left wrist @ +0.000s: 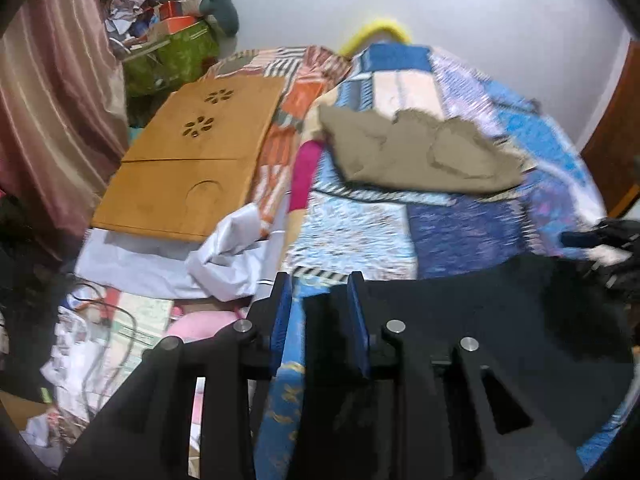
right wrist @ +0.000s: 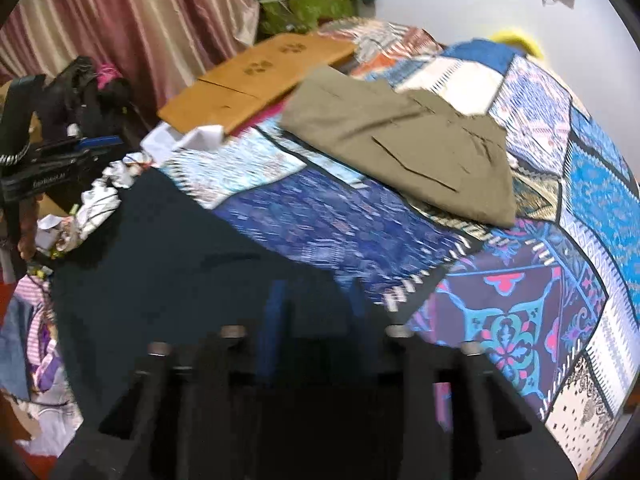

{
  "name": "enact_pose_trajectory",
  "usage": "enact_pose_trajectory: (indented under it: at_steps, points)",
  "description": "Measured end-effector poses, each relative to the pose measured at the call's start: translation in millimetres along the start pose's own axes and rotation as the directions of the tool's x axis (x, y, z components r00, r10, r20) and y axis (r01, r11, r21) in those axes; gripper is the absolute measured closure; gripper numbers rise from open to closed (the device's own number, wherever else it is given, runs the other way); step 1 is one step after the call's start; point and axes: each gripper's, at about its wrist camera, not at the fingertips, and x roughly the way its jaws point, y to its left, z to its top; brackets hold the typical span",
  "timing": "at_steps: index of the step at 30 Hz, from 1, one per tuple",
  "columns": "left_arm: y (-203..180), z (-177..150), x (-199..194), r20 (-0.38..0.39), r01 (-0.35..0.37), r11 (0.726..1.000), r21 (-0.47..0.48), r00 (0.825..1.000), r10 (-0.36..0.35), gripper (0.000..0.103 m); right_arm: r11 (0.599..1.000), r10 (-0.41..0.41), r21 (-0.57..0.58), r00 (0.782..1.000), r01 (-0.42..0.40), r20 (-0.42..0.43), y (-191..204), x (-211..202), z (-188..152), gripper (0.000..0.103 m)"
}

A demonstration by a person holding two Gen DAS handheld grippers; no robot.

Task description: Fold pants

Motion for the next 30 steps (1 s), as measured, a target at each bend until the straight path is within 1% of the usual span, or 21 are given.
enact_pose_trajectory:
  at_steps: [1, 3, 4, 6, 8, 11, 12, 14, 15, 17, 21, 23, 26, 28, 30]
  points:
    - [-2.5, -2.1, -5.5, 0.006, 0.017, 1.000, 0.004, 1.000, -0.017, 0.075, 1.000, 0.010, -0.020, 1.000, -0.010, 0.008, 9.6, -1.2, -0.4, 0.055]
    - [-13.4, -10.5, -14.2, 0.006, 0.059, 0.998, 0.021, 0.998, -0.059, 0.075, 0.998, 0.015, -0.059, 1.000, -0.015, -0.003, 23.1, 2.5, -4.1, 0.055]
    - [-19.9, -17.7, -14.7, -0.009, 0.087, 0.996, 0.029, 0.996, -0.087, 0.075, 0.997, 0.012, -0.080, 1.000, -0.014, -0.019, 31.3, 7.1, -7.9, 0.055]
    - [-30.9, -30.7, -10.5, -0.036, 0.101, 0.994, 0.048, 0.994, -0.099, 0.075, 0.994, 0.007, -0.107, 0.998, -0.014, -0.066, 40.5, 18.3, -16.8, 0.055]
    - [-40.1, -50.1, 0.3, -0.077, 0.085, 0.994, 0.065, 0.994, -0.080, 0.075, 0.993, 0.002, -0.118, 0.992, -0.017, -0.123, 44.7, 29.6, -29.0, 0.055]
    - [-37.2, -78.1, 19.9, -0.151, 0.053, 0.997, 0.058, 0.988, -0.044, 0.075, 0.992, -0.003, -0.123, 0.983, -0.020, -0.184, 50.3, 32.0, -54.9, 0.055]
    - [-34.9, -88.0, 25.0, -0.166, 0.028, 0.998, 0.064, 0.986, -0.017, 0.075, 0.991, -0.013, -0.131, 0.983, -0.012, -0.182, 50.5, 27.0, -62.6, 0.055]
    - [-34.2, -99.7, 26.3, -0.160, -0.002, 0.995, 0.097, 0.987, 0.018, 0.075, 0.990, -0.037, -0.143, 0.985, 0.013, -0.168, 50.5, 13.4, -77.6, 0.054]
    - [-34.2, -104.8, 22.3, -0.150, -0.011, 0.994, 0.113, 0.988, 0.028, 0.075, 0.991, -0.041, -0.130, 0.985, 0.019, -0.166, 48.8, 6.8, -83.6, 0.053]
    - [-32.2, -110.4, 14.0, -0.154, -0.014, 0.994, 0.110, 0.988, 0.031, 0.075, 0.996, -0.028, -0.089, 0.986, 0.014, -0.163, 42.4, -9.8, -98.7, 0.051]
    - [-28.2, -114.0, -4.2, -0.150, -0.041, 0.993, 0.109, 0.987, 0.057, 0.075, 0.999, -0.044, -0.019, 0.991, 0.042, -0.130, 29.5, -40.7, -129.0, 0.050]
    - [-30.2, -111.3, -16.4, -0.138, -0.031, 0.994, 0.102, 0.989, 0.045, 0.075, 0.997, -0.069, 0.028, 0.992, 0.073, -0.109, 20.1, -59.7, -146.2, 0.049]
    - [-44.6, -100.0, -36.8, -0.095, -0.016, 0.994, 0.112, 0.995, 0.027, 0.074, 0.986, -0.117, 0.108, 0.989, 0.127, -0.089, 3.2, -83.9, -173.5, 0.048]
    - [-60.3, -90.1, -49.6, -0.060, 0.005, 0.992, 0.122, 0.998, 0.002, 0.069, 0.972, -0.151, 0.170, 0.985, 0.163, -0.078, -8.8, -103.2, -195.4, 0.048]
    - [-78.7, -80.4, -60.2, -0.023, 0.033, 0.991, 0.130, 0.999, -0.031, 0.057, 0.948, -0.196, 0.248, 0.980, 0.201, -0.046, -25.1, -127.6, -219.3, 0.048]
